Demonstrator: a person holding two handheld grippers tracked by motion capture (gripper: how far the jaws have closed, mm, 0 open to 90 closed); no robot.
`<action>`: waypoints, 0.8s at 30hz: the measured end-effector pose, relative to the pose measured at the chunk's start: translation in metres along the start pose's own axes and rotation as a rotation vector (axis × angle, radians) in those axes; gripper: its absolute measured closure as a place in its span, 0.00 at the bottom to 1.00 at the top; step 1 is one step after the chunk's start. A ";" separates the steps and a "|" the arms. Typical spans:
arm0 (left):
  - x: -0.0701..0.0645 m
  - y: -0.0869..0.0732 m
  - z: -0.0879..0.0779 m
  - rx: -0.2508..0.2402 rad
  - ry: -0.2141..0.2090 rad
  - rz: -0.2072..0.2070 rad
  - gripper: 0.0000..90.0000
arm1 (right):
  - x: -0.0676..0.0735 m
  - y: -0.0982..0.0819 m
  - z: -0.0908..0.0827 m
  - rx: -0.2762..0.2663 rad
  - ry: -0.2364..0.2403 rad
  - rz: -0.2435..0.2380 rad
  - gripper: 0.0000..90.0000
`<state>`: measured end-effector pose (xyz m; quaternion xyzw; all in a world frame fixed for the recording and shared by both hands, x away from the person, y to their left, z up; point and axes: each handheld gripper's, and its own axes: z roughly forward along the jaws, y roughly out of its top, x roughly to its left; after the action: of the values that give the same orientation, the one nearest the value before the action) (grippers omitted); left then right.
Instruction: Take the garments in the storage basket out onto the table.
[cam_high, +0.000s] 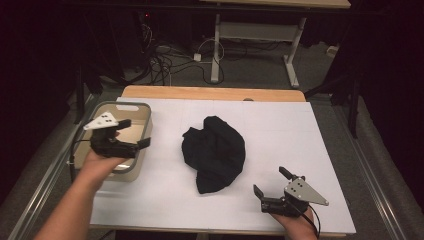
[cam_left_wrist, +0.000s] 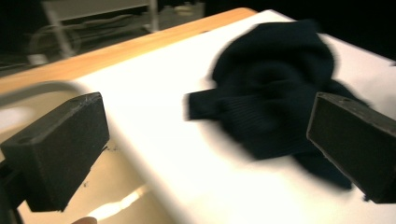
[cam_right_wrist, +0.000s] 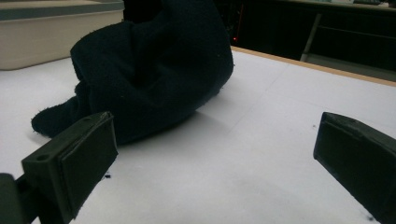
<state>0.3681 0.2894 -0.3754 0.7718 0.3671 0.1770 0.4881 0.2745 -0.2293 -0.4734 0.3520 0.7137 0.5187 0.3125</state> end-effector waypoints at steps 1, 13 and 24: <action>0.008 -0.002 -0.007 0.003 0.024 0.001 0.00 | 0.000 0.000 0.001 0.001 0.000 0.000 0.00; 0.096 -0.059 -0.069 0.061 0.249 -0.096 0.00 | 0.013 0.000 0.011 0.025 0.030 -0.019 0.00; 0.030 -0.114 -0.101 -0.092 0.200 -0.122 0.00 | 0.036 0.028 0.024 -0.005 0.103 -0.039 0.01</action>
<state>0.2797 0.4038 -0.4325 0.7032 0.4518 0.2396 0.4940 0.2786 -0.1809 -0.4555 0.3099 0.7344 0.5317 0.2863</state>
